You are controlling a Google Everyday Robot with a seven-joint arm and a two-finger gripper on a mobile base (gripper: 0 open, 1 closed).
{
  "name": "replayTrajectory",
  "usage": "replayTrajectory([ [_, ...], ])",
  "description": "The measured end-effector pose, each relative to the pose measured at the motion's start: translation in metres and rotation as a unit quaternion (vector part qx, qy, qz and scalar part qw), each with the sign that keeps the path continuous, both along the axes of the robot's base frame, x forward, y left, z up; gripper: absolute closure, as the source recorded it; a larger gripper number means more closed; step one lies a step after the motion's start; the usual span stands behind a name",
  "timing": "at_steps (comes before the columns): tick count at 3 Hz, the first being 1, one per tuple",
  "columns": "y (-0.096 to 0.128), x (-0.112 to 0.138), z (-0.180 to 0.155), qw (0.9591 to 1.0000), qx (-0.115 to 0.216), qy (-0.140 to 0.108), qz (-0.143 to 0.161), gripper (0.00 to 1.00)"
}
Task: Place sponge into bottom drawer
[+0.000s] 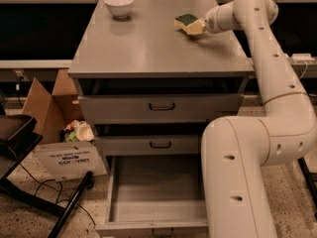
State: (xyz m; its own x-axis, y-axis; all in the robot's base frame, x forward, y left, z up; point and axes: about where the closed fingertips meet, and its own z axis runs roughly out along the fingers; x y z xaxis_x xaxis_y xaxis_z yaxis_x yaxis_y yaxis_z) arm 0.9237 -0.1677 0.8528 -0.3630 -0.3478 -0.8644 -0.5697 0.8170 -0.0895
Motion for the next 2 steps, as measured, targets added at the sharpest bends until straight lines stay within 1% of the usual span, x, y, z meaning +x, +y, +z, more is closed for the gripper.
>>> replayTrajectory([
  [1, -0.027, -0.040, 0.031, 0.9981, -0.055, 0.018, 0.023, 1.00],
  [2, -0.082, -0.110, 0.045, 0.9906, -0.100, 0.090, 0.024, 1.00],
])
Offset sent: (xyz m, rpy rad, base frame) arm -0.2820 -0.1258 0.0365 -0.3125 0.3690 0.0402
